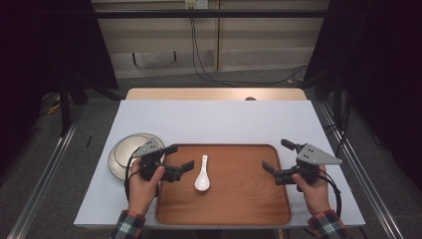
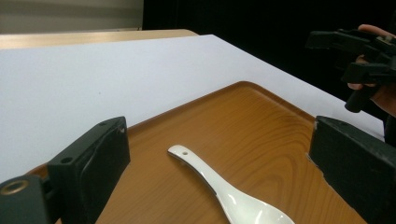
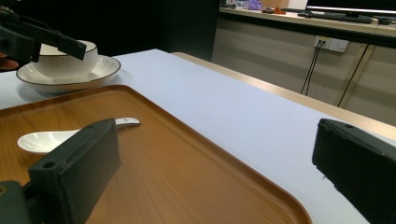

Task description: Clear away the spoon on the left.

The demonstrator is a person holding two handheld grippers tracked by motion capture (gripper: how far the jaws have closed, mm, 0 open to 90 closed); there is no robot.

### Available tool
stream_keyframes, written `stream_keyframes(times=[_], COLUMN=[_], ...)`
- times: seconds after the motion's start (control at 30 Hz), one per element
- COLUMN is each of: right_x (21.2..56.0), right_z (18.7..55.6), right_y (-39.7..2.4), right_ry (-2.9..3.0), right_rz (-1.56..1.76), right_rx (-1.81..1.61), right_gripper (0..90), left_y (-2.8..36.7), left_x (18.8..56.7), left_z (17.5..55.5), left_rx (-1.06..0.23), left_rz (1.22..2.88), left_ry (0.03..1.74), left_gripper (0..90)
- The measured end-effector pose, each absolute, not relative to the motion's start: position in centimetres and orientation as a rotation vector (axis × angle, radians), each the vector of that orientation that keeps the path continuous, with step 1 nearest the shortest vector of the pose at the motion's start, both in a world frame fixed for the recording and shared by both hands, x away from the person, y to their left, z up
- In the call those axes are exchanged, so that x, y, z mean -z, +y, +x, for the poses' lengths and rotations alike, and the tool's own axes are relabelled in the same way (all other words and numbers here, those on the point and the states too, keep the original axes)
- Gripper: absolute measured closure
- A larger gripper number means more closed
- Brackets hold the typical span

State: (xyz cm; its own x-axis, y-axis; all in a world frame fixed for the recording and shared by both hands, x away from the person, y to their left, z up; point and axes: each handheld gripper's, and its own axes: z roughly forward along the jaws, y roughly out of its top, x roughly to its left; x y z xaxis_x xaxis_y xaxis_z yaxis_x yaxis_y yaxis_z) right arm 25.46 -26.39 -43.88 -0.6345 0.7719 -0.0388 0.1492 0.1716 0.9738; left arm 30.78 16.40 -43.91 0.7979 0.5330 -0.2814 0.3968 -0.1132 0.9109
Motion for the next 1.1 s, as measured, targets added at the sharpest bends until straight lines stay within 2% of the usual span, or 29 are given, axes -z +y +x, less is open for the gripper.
stream_keyframes(times=[1.1], right_x=[43.9], right_z=[25.9], right_y=[-27.2], right_ry=[1.907], right_rz=[0.917], right_rx=[-1.52], right_gripper=[0.0], left_y=[21.0], left_x=[41.9], left_z=[30.1], left_rx=[-0.166], left_rz=[1.69], left_ry=[0.69], left_gripper=[5.2])
